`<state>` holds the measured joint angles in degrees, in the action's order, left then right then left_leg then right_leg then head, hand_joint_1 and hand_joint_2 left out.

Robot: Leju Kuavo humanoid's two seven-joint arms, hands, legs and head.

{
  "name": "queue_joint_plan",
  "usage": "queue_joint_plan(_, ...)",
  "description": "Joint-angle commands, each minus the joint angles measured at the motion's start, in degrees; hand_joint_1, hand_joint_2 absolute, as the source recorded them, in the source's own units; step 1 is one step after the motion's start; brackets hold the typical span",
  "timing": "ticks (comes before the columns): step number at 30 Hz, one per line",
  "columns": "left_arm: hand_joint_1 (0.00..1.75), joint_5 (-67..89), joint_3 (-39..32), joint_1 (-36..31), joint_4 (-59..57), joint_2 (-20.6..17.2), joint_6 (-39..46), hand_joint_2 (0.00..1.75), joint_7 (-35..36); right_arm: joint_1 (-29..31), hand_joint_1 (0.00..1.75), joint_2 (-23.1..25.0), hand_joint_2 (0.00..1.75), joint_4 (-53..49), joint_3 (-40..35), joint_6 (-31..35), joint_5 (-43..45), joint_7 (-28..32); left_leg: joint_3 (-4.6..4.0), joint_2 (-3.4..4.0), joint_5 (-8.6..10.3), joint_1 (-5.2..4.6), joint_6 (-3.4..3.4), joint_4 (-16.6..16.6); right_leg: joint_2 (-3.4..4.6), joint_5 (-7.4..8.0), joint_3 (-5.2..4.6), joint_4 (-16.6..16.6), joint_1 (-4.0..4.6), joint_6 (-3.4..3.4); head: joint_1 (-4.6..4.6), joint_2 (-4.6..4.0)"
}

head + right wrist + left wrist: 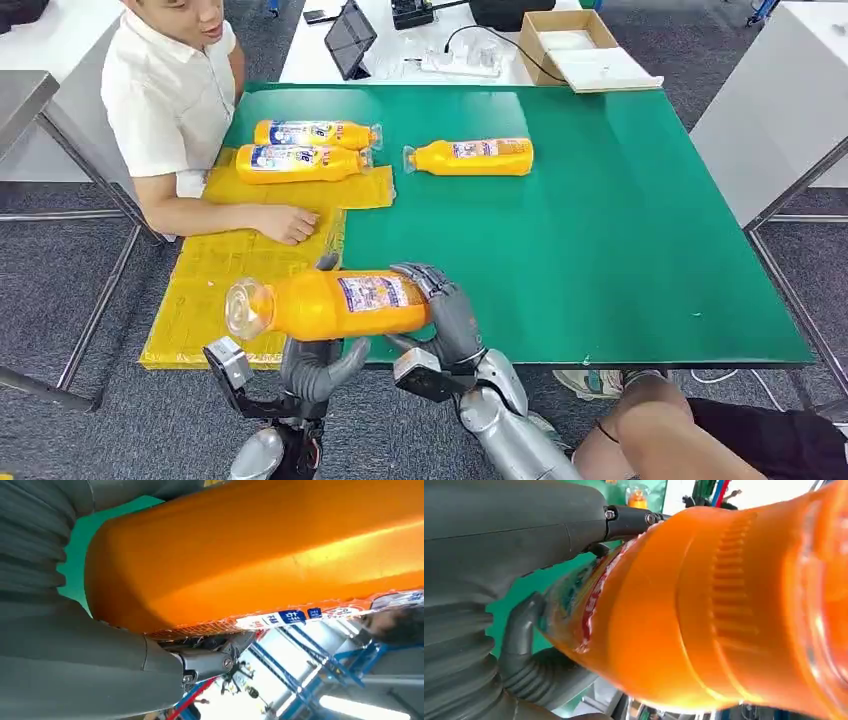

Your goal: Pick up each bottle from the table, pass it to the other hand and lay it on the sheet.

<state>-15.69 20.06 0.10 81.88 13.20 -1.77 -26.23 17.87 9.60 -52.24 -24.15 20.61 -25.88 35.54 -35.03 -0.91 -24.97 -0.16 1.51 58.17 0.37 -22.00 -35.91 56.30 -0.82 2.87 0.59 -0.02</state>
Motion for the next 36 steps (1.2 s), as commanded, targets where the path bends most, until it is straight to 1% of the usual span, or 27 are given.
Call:
queue_joint_plan(1, 0.00, 6.5, 0.9, -2.3, -1.9, 0.2, 8.2, 1.75, -5.0, 3.2, 1.75, 1.9, 1.75, 7.3, -6.1, 0.4, -1.5, -1.0, 0.19, 0.10, -0.06, 0.01, -0.06, -0.1, 0.03, -0.05, 0.16, 0.0, 0.02, -0.08, 0.00, 0.00)
queue_joint_plan(2, 0.00, 7.0, 1.3, -2.7, -1.6, 0.3, 8.6, 1.75, -5.1, 3.5, 1.75, 2.0, 1.75, 7.0, -7.1, 0.4, -2.3, -1.2, 0.30, 0.18, -0.13, 0.04, -0.10, 0.0, 0.07, -0.10, 0.25, 0.0, 0.06, -0.12, -0.02, 0.00)
queue_joint_plan(4, 0.00, 7.0, 1.3, -2.9, -1.5, 0.4, 8.7, 1.75, -5.0, 3.6, 1.75, 2.2, 1.75, 6.8, -7.1, 0.5, -2.4, -1.4, 0.12, 0.10, -0.06, 0.03, -0.06, 0.0, 0.01, -0.05, 0.10, 0.0, 0.04, -0.07, -0.02, 0.00)
queue_joint_plan(5, 0.00, 7.0, 1.3, -2.9, -1.5, 0.4, 8.7, 1.75, -5.0, 3.6, 1.75, 2.2, 1.75, 6.8, -7.1, 0.5, -2.4, -1.4, 0.27, 0.13, -0.12, 0.04, -0.09, 0.0, 0.01, -0.11, 0.23, 0.0, 0.06, -0.11, -0.02, 0.00)
queue_joint_plan(7, 0.00, 7.0, 1.3, -2.9, -1.5, 0.3, 8.7, 1.75, -5.0, 3.6, 1.75, 2.0, 1.75, 6.8, -7.1, 0.4, -2.4, -1.4, 0.16, 0.05, -0.04, 0.02, -0.06, 0.0, -0.03, -0.06, 0.13, 0.0, 0.02, -0.06, -0.02, 0.00)
queue_joint_plan(9, 0.00, 7.0, 1.3, -2.8, -1.6, 0.3, 8.7, 1.75, -5.0, 3.6, 1.75, 1.9, 1.75, 6.9, -7.1, 0.4, -2.4, -1.4, 0.27, 0.08, -0.08, 0.03, -0.08, 0.0, -0.02, -0.09, 0.24, 0.0, 0.04, -0.09, -0.02, 0.00)
queue_joint_plan(11, 0.00, 7.6, 1.9, -3.6, -2.7, 0.0, 9.5, 1.75, -3.6, 3.7, 1.75, 1.7, 1.75, 5.4, -8.1, 0.7, -2.8, -1.5, 0.33, 0.13, -0.13, 0.03, -0.10, 0.0, 0.01, -0.12, 0.29, 0.0, 0.05, -0.11, -0.02, 0.00)
queue_joint_plan(13, 0.00, 7.5, 1.9, -4.3, -3.8, 0.1, 9.5, 1.75, -3.5, 3.8, 1.75, 1.8, 1.75, 4.3, -8.7, 0.1, -2.8, -1.8, 0.15, 0.04, -0.05, 0.01, -0.07, 0.0, -0.04, -0.07, 0.13, 0.0, 0.01, -0.08, 0.00, 0.00)
queue_joint_plan(14, 0.45, 7.3, 1.7, -4.7, -4.5, 0.4, 9.7, 1.75, -3.8, 3.6, 1.75, 1.7, 1.75, 2.9, -9.8, -1.0, -2.6, -2.0, 0.24, 0.06, -0.07, 0.02, -0.10, 0.0, -0.04, -0.10, 0.20, 0.0, 0.03, -0.11, -0.02, 0.00)
queue_joint_plan(15, 1.57, 7.2, 1.6, -4.8, -4.6, 0.4, 9.8, 1.75, -4.1, 3.5, 1.75, 1.8, 1.75, 2.5, -10.3, -1.4, -2.6, -2.1, 0.19, 0.05, -0.06, 0.00, -0.09, 0.0, -0.04, -0.09, 0.16, 0.0, 0.01, -0.09, 0.00, 0.00)
queue_joint_plan(16, 1.75, 7.0, 1.4, -4.8, -4.7, 0.5, 9.8, 1.75, -4.6, 3.4, 1.75, 1.8, 1.75, 2.3, -10.9, -2.1, -2.4, -2.1, 0.28, 0.07, -0.11, 0.04, -0.12, 0.0, -0.04, -0.13, 0.24, 0.0, 0.06, -0.13, 0.00, 0.00)
queue_joint_plan(17, 1.75, 6.8, 1.1, -4.7, -4.3, 0.6, 9.9, 1.75, -5.2, 3.2, 1.75, 1.8, 1.75, 2.3, -11.6, -2.5, -2.1, -2.2, 0.17, 0.07, -0.06, 0.01, -0.08, 0.0, -0.02, -0.07, 0.14, 0.0, 0.02, -0.08, -0.02, 0.00)
queue_joint_plan(20, 1.75, 5.6, 1.0, -4.1, -3.0, 0.4, 8.8, 1.75, -5.7, 2.9, 1.75, 1.7, 1.75, 3.2, -12.0, -2.5, -1.2, -2.1, 0.33, 0.09, -0.12, 0.04, -0.12, 0.0, -0.03, -0.13, 0.29, 0.0, 0.06, -0.13, -0.02, 0.00)
queue_joint_plan(23, 1.75, 4.9, 1.1, -3.8, -2.5, 0.2, 7.8, 1.75, -5.6, 2.8, 1.75, 1.5, 1.75, 3.8, -11.9, -2.4, -0.7, -1.6, 0.19, 0.04, -0.06, 0.03, -0.07, 0.0, -0.04, -0.08, 0.16, 0.0, 0.04, -0.08, -0.02, 0.00)
queue_joint_plan(24, 1.75, 3.3, 1.3, -3.7, -2.4, 0.1, 6.0, 1.75, -5.0, 2.9, 1.75, 1.4, 1.75, 3.8, -11.8, -2.5, -0.4, -1.4, 0.29, 0.07, -0.11, 0.04, -0.09, 0.0, -0.03, -0.12, 0.26, 0.0, 0.05, -0.10, -0.02, 0.00)
queue_joint_plan(26, 1.75, 0.1, 1.6, -3.4, -2.2, -0.5, 1.6, 1.75, -3.5, 2.7, 1.73, 1.3, 1.75, 3.5, -11.6, -3.2, 0.4, -1.1, 0.18, 0.05, -0.05, 0.02, -0.06, 0.0, -0.04, -0.06, 0.15, 0.0, 0.03, -0.07, -0.02, 0.00)
queue_joint_plan(27, 1.75, -0.1, 1.9, -3.3, -2.2, -0.7, 0.8, 1.75, -3.4, 2.7, 1.20, 1.3, 1.75, 3.4, -11.6, -3.5, 0.6, -1.0, 0.12, 0.03, -0.02, 0.01, -0.05, 0.0, -0.04, -0.04, 0.09, 0.0, 0.01, -0.05, 0.00, 0.00)
queue_joint_plan(28, 1.75, -0.5, 1.9, -3.1, -2.1, -0.8, -0.1, 1.75, -3.3, 2.6, 0.28, 1.2, 1.75, 3.2, -11.6, -3.8, 0.8, -1.0, 0.25, 0.05, -0.08, 0.03, -0.08, 0.0, -0.05, -0.10, 0.23, 0.0, 0.05, -0.09, -0.02, 0.00)
queue_joint_plan(29, 1.75, 0.2, 2.0, -2.9, -1.8, -0.9, 0.1, 1.75, -3.9, 2.5, 0.17, 1.3, 1.75, 3.0, -11.6, -3.9, 0.9, -1.0, 0.17, 0.05, -0.04, 0.01, -0.06, -0.1, -0.02, -0.05, 0.14, 0.0, 0.01, -0.07, 0.00, 0.00)
queue_joint_plan(31, 1.75, 0.3, 2.1, -2.9, -1.7, -0.8, 0.1, 1.75, -3.9, 2.5, 0.17, 1.4, 1.75, 2.9, -11.6, -3.9, 0.9, -1.1, 0.23, 0.08, -0.08, 0.01, -0.08, -0.1, -0.01, -0.09, 0.19, 0.0, 0.02, -0.09, 0.00, 0.00)
queue_joint_plan(33, 1.75, 0.3, 2.1, -2.9, -1.7, -0.8, 0.1, 1.75, -3.9, 2.5, 0.17, 1.4, 1.75, 2.9, -11.6, -3.9, 0.9, -1.1, 0.10, 0.03, -0.03, 0.02, -0.06, 0.0, -0.04, -0.05, 0.07, 0.0, 0.02, -0.06, 0.00, 0.00)
queue_joint_plan(34, 1.75, 0.3, 2.1, -2.9, -1.7, -0.8, 0.1, 1.75, -3.9, 2.5, 0.17, 1.4, 1.75, 2.9, -11.6, -3.9, 0.9, -1.1, 0.23, 0.06, -0.09, 0.03, -0.09, 0.0, -0.04, -0.11, 0.20, 0.0, 0.05, -0.10, 0.00, 0.00)
queue_joint_plan(36, 1.75, 0.3, 2.1, -2.9, -1.7, -0.8, 0.1, 1.75, -3.9, 2.5, 0.17, 1.4, 1.75, 2.9, -11.6, -3.9, 0.9, -1.1, 0.09, 0.02, -0.02, 0.02, -0.06, 0.0, -0.04, -0.04, 0.07, 0.0, 0.02, -0.06, 0.00, 0.00)
